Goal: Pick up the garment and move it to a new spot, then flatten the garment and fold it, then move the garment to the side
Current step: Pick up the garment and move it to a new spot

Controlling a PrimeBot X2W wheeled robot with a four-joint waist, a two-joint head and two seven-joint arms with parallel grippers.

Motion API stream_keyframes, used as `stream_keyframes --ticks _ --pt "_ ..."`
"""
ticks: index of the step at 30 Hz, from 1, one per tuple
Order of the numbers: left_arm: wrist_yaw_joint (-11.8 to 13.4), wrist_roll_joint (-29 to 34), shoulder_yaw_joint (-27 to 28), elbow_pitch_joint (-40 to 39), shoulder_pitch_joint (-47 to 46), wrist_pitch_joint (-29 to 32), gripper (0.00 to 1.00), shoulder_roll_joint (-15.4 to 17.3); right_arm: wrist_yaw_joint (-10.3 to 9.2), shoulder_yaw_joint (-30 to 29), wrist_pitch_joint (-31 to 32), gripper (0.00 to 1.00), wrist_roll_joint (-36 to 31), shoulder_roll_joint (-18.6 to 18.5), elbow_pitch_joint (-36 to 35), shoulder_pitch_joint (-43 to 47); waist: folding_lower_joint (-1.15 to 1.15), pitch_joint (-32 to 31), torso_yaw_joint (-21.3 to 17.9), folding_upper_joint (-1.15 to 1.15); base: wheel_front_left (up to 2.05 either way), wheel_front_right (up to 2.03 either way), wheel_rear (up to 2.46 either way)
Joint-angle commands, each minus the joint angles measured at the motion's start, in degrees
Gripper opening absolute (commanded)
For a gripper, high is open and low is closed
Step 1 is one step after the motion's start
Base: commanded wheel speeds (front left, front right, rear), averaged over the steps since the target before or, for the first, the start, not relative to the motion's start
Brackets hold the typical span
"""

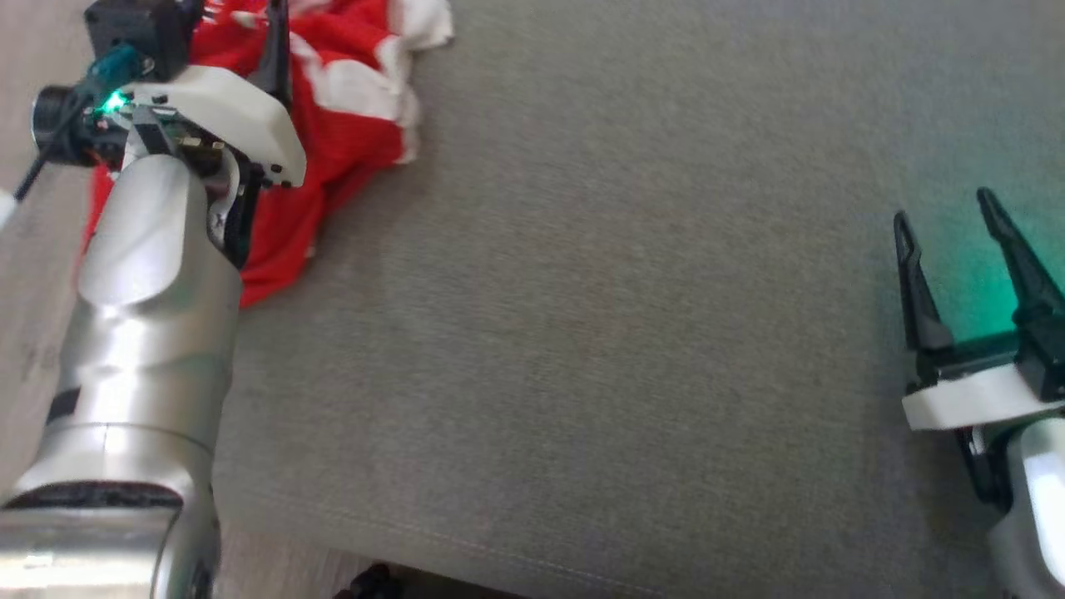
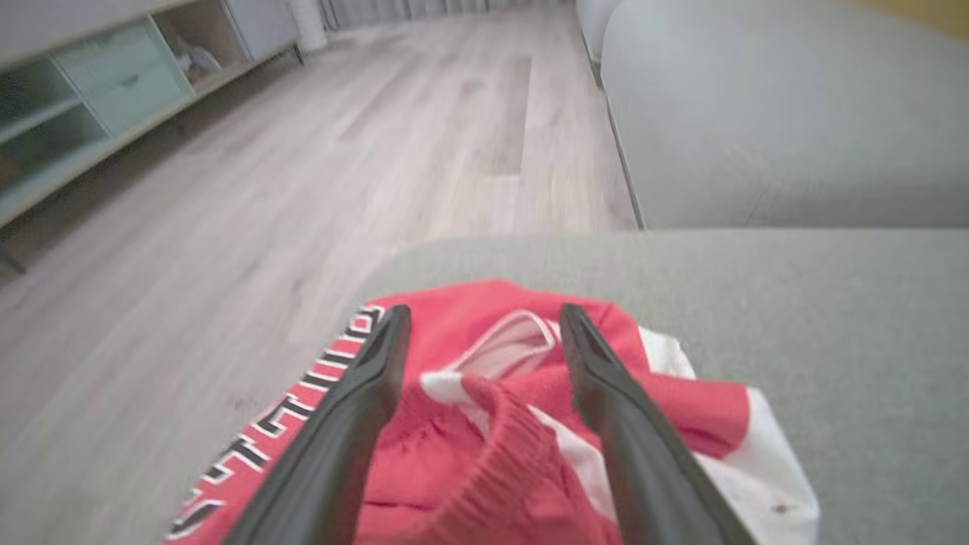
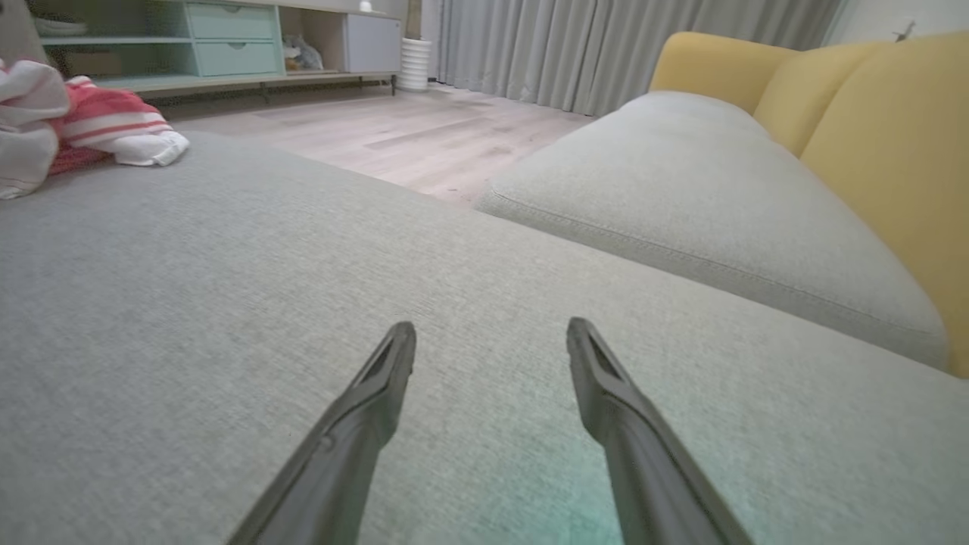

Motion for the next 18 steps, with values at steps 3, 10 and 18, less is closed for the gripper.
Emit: stream_keyframes --ticks 3,10,18 --pt "-0.25 -0.8 0.35 3.29 -2.99 2.25 1.0 3.79 0.43 0.46 -0.61 1.0 0.24 -0.29 -2.2 -0.79 -0.02 3.63 -3.42 0.0 0.0 0.0 0.0" --pt "1.05 -0.85 -0.32 10.1 -4.78 1.66 1.0 4.91 0.43 -0.33 -0.61 1.0 0.15 0.21 -2.24 -1.25 -0.02 3.75 -3.82 0.0 0.0 0.0 0.0" --pt "1.6 -1.29 -0.83 12.46 -5.17 -3.61 1.0 4.68 0.43 -0.69 -0.61 1.0 -0.29 0.48 -2.06 -0.14 -0.02 2.26 -1.78 0.0 0.0 0.0 0.0"
